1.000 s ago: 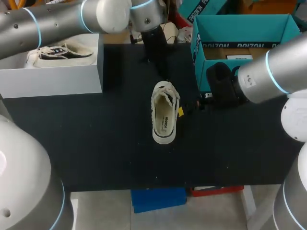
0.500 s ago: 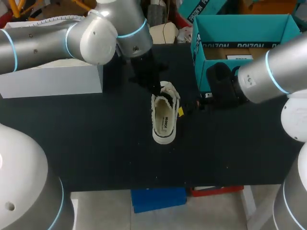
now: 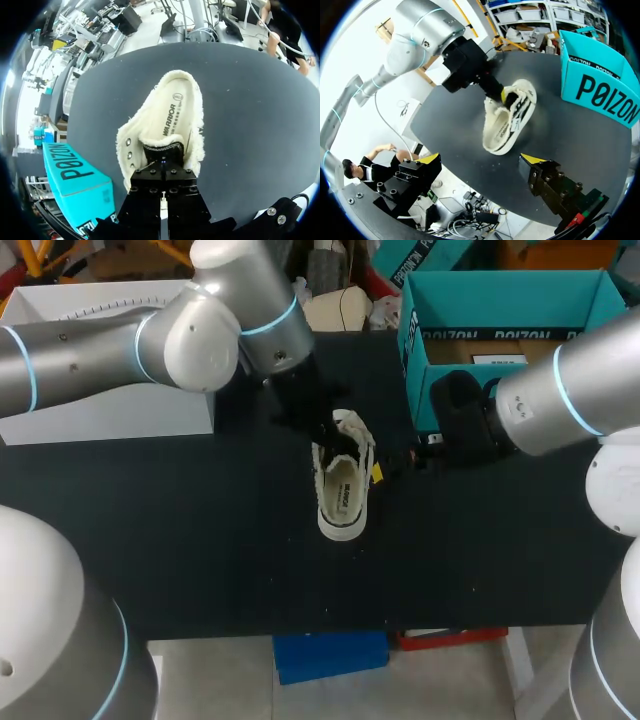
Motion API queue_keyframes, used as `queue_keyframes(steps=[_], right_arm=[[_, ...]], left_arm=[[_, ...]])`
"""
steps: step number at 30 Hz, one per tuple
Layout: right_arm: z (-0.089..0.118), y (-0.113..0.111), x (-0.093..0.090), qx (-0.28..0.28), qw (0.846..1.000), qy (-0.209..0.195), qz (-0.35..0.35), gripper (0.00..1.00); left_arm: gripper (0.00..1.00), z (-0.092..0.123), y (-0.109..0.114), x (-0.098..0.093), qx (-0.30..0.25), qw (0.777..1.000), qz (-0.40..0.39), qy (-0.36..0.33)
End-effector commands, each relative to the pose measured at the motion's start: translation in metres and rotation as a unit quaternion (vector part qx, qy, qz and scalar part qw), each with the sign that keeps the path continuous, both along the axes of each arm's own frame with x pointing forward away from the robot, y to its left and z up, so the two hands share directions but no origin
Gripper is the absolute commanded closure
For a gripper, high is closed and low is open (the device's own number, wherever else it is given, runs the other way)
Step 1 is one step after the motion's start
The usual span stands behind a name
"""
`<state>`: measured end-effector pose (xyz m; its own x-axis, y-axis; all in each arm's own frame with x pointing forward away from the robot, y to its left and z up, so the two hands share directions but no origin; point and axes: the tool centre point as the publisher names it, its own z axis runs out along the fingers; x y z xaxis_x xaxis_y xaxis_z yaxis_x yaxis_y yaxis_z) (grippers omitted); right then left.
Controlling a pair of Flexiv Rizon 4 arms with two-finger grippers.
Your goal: Take the shoe out of the shoebox, open the shoe tongue, remove and reinsert the insole, then place the shoe into the shoebox
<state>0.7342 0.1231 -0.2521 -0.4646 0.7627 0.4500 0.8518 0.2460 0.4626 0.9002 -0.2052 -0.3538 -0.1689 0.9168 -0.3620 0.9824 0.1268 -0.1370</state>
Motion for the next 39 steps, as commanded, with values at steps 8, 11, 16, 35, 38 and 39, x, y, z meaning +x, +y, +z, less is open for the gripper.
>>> queue_keyframes(steps=[8, 11, 16, 35, 38, 39], right_arm=[[0.000, 0.001, 0.000, -0.001, 1.000, 0.000, -0.001, 0.00], [0.000, 0.001, 0.000, -0.001, 1.000, 0.000, -0.001, 0.00], [0.000, 0.001, 0.000, -0.001, 1.000, 0.000, -0.001, 0.00], [0.000, 0.001, 0.000, -0.001, 1.000, 0.000, -0.001, 0.00], [0.000, 0.001, 0.000, -0.001, 1.000, 0.000, -0.001, 0.00], [0.000, 0.001, 0.000, -0.001, 1.000, 0.000, -0.001, 0.00]], left_arm=[[1.00, 0.064, 0.038, -0.013, 0.005, 0.977, 0.202, 0.063], [1.00, 0.071, 0.058, -0.015, 0.006, 0.963, 0.257, 0.083], [0.00, 0.072, 0.063, -0.019, 0.016, 0.964, 0.249, 0.092], [0.00, 0.082, 0.092, -0.039, -0.005, 0.859, 0.446, 0.251], [0.00, 0.088, 0.105, -0.041, -0.022, 0.832, 0.487, 0.263], [0.00, 0.090, 0.110, -0.044, -0.030, 0.828, 0.493, 0.264]])
